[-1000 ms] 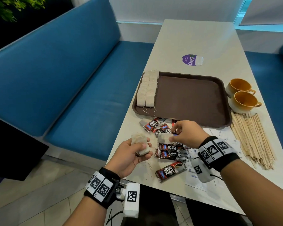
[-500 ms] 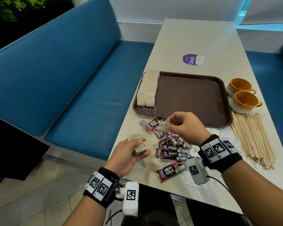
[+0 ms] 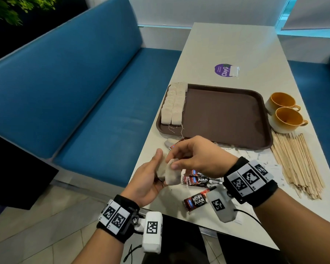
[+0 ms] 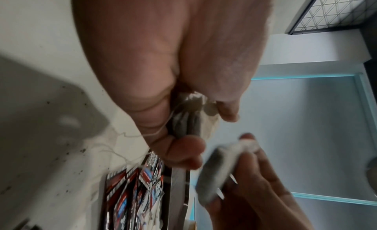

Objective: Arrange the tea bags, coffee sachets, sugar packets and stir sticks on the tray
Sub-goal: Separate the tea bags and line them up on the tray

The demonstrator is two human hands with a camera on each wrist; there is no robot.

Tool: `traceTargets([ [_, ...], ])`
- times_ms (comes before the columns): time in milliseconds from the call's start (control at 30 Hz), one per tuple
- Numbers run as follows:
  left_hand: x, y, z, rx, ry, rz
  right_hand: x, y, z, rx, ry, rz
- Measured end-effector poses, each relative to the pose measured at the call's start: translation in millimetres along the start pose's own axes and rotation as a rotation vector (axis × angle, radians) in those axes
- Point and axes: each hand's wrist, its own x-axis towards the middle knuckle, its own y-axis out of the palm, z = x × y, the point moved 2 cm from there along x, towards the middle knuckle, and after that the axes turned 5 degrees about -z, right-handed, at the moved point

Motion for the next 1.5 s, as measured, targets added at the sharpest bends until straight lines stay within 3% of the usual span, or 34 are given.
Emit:
traceTargets([
  [233,-2,0,5,0.030,-0.046,0.162,15,12,-16,-0.083,0.013,-0.163],
  [467,2,-10,7,0.076,0.006,0.109,27,14,-30,-0.006,0.055,-0.241],
  [567,4,-19,6,0.039,0.030,0.004,32,9,-42,-0.227,0.120,-0.350],
  [733,6,-35,2,0.021,0.078,-0.086,43,12,-57,-0.628,0.192,-0.153],
  [933,6,-37,-1,0.015,0.086,-0.083,62,23,-60,-0.822,0.173,0.006],
  [1067,6,-38,-1,0.023,0.088,-0.084,55,24,-55,-0.851,0.140,0.061],
  [1233,5,-41,0,0.024,0.091,-0.094,28,22,-52,-0.725,0.115,0.122],
  [1300,5,-41,1,0.026,0.091,-0.098,21,19,-50,-0.660,0.135,0.094],
  [1433,5,-37,2,0.026,0.083,-0.095,32,7,-42,-0.579,0.199,-0.125],
  [1500,4,-35,2,0.027,0.083,-0.095,45,6,-43,-0.658,0.221,-0.105],
])
